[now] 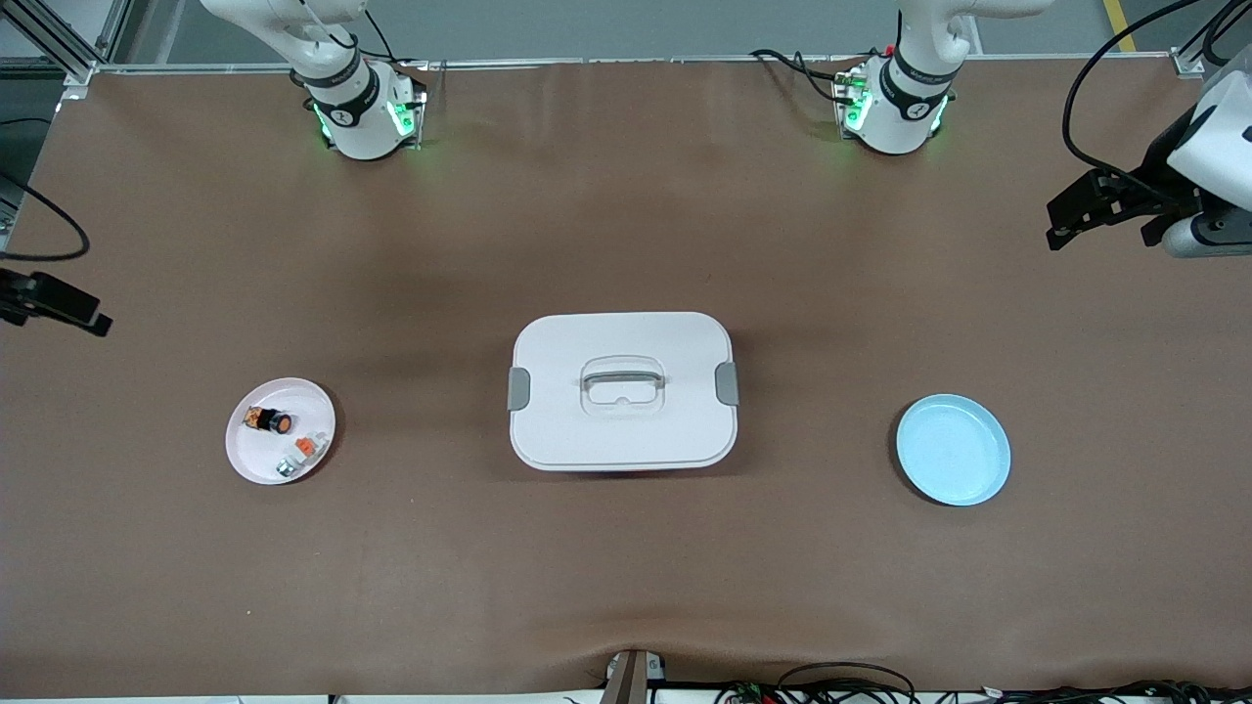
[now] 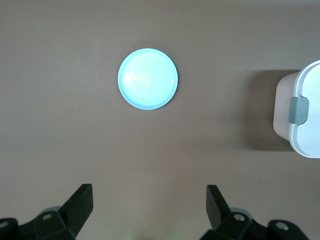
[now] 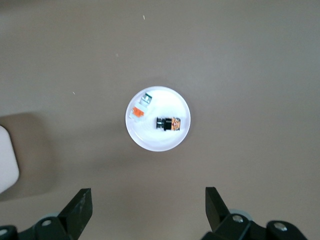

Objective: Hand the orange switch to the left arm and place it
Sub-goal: 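Move the right gripper down over the white plate's black switch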

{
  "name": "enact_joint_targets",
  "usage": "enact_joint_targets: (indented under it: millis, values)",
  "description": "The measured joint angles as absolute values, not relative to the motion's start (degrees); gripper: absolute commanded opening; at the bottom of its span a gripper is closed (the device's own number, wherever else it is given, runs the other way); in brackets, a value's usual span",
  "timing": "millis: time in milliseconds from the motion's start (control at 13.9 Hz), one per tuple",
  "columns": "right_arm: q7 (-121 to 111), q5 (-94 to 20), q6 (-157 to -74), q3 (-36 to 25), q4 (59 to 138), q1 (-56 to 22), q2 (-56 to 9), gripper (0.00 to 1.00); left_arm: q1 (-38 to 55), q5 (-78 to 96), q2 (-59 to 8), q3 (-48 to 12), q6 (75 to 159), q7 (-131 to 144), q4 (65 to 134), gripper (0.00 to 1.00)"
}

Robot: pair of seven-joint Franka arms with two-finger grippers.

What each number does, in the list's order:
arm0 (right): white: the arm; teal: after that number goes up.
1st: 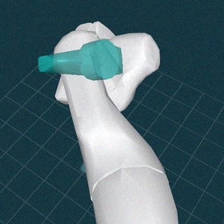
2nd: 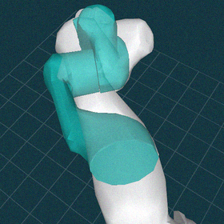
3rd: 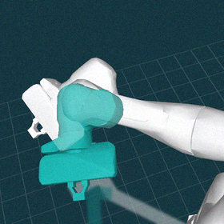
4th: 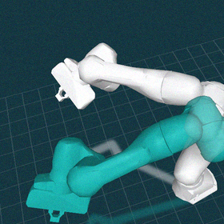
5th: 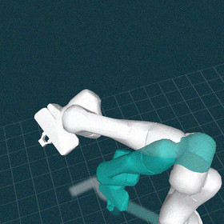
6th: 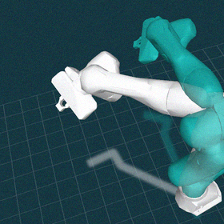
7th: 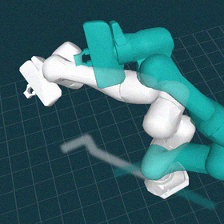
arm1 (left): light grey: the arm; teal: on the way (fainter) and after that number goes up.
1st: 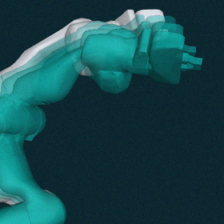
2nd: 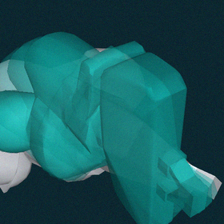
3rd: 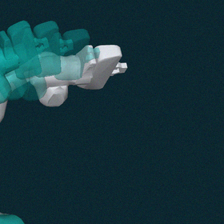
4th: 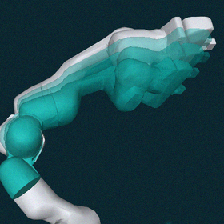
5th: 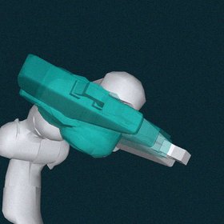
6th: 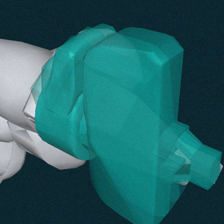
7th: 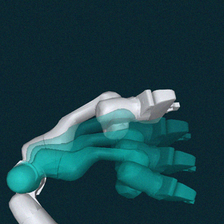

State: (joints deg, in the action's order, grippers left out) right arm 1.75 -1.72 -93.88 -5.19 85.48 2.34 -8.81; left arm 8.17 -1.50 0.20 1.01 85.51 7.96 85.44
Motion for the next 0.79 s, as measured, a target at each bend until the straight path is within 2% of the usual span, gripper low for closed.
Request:
enact_joint_targets:
  millis: [359,790]
  values:
    - [1.3,-5.9,-96.5,-5.2,87.8,6.2,-15.2,1.00,8.2,-1.5,0.2,1.0,85.5,8.0,85.4,1.00]
    - [-2.0,-7.9,-107.8,-5.1,93.6,6.4,-22.1,1.00,8.1,-1.5,0.1,1.0,85.4,8.0,85.3,1.00]
